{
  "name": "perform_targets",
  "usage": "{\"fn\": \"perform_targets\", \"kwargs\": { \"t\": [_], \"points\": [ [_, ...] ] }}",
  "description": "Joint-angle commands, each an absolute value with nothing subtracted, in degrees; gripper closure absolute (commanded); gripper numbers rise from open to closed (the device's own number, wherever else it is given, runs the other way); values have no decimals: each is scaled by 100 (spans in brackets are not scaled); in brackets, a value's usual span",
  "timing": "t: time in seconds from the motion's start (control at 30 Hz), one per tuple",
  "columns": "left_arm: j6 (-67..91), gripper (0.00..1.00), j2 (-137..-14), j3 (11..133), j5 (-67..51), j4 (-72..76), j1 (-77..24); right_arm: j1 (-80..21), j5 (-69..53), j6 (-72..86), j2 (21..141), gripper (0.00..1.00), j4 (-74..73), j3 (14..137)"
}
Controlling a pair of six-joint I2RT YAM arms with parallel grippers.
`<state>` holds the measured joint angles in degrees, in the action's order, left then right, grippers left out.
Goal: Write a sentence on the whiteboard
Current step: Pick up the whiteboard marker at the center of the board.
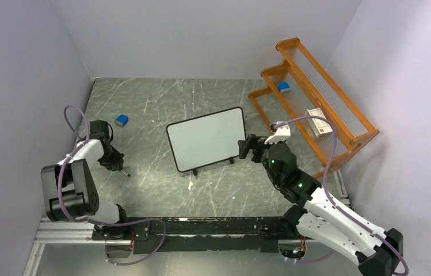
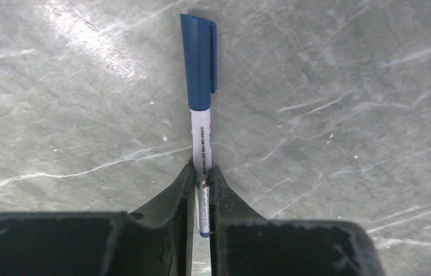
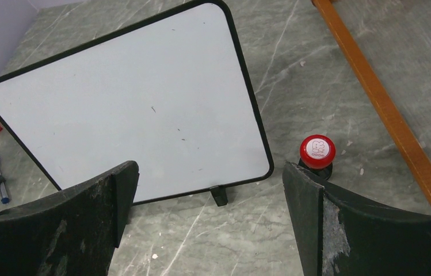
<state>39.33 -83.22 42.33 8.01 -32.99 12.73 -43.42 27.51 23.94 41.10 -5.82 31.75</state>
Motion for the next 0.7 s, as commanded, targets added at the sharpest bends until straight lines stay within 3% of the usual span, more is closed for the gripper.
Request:
{"fn": "perform_targets", "kwargs": {
  "t": [0.0, 0.37, 0.67],
  "points": [
    [3934, 91, -8259, 3979, 194, -2922, 1301, -4351, 2604, 2235, 4077, 0, -542, 3169],
    [3799, 95, -7168, 3873, -465, -2822, 1303, -4356, 2027, 2010, 4047, 0, -607, 3352],
    [4232, 95, -5794, 4041, -1552, -2534, 1293, -4376, 687, 1856, 4317, 0, 97, 3445]
  ]
}}
